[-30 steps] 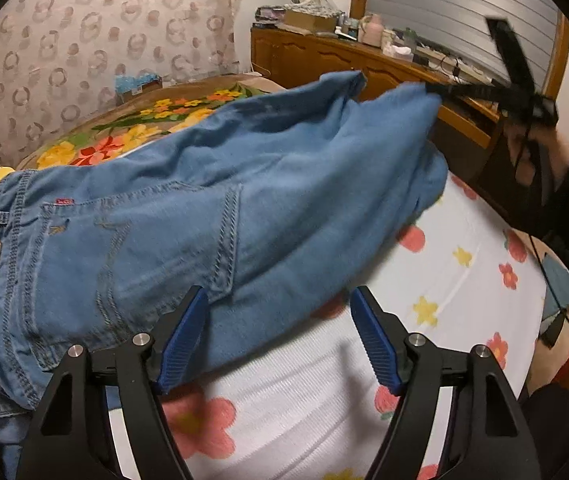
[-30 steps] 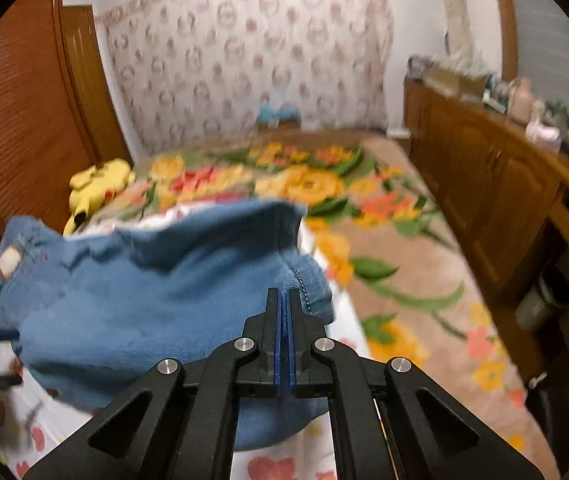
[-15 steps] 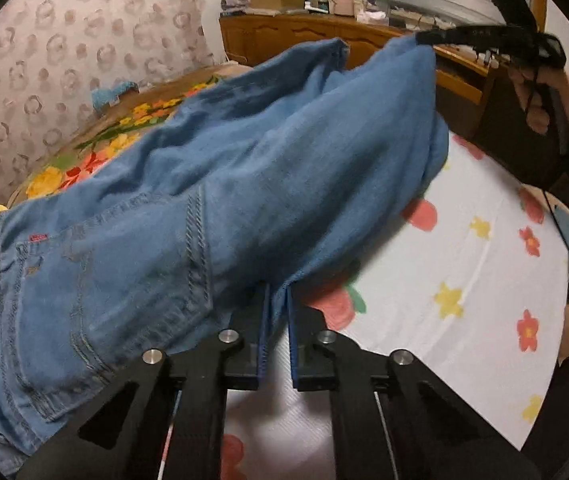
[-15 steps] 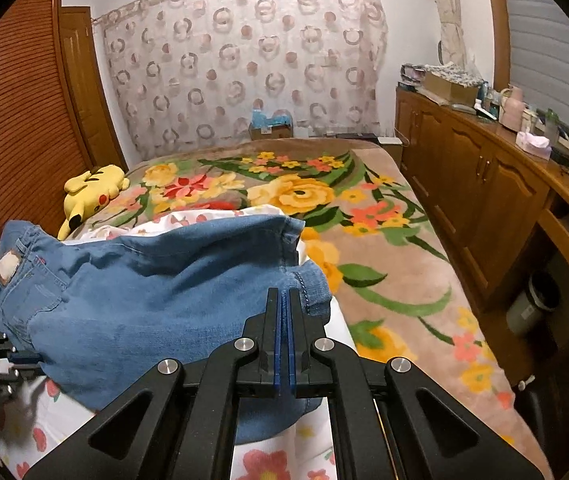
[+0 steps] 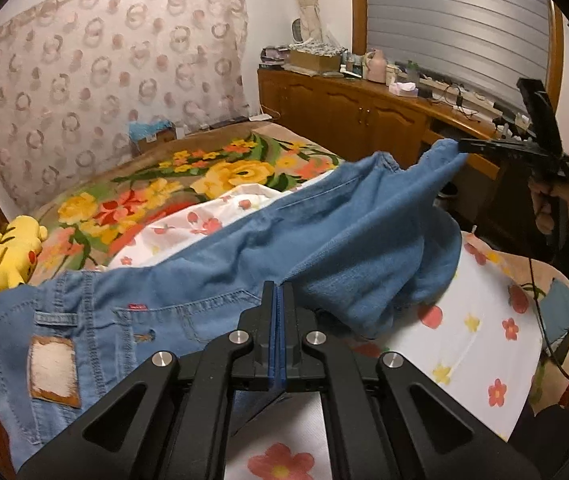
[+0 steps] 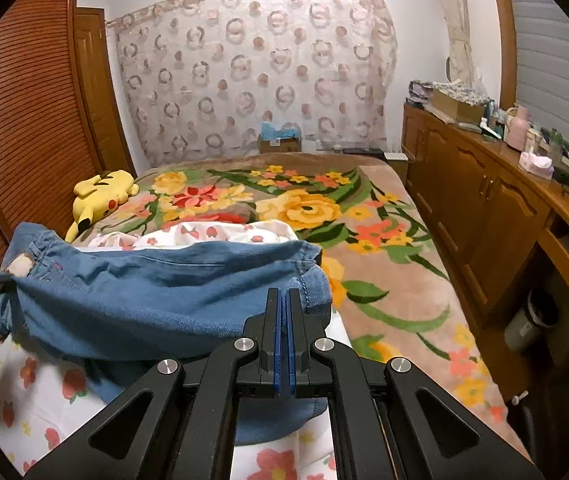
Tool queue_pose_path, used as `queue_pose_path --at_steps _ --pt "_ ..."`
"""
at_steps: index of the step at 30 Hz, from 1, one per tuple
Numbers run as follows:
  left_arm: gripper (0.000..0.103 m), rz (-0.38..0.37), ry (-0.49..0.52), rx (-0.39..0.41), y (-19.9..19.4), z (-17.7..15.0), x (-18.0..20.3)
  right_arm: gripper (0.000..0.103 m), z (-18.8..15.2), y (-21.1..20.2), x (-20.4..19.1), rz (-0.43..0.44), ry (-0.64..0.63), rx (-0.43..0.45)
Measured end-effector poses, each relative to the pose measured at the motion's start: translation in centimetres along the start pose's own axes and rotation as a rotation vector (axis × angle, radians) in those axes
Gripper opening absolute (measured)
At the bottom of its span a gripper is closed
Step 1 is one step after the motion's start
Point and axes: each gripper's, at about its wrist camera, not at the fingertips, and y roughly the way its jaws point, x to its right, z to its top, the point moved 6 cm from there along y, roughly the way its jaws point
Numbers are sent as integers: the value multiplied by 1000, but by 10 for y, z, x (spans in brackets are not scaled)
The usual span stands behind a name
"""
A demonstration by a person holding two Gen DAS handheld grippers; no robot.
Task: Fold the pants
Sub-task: 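Fold the leg over with the right tool while the left tool grasps the jeans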
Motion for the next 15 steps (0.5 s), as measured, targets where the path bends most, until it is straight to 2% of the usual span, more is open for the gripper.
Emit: queue_pose_path --at_steps 10,12,15 --pt "1 -11 -11 58 -22 9 1 2 -2 -26 4 -18 -16 25" --pt "1 14 -8 42 -14 8 -4 2 -5 -26 8 -42 -16 26" --pt "2 30 -13 -28 17 -6 -6 2 -14 -9 11 -35 0 -16"
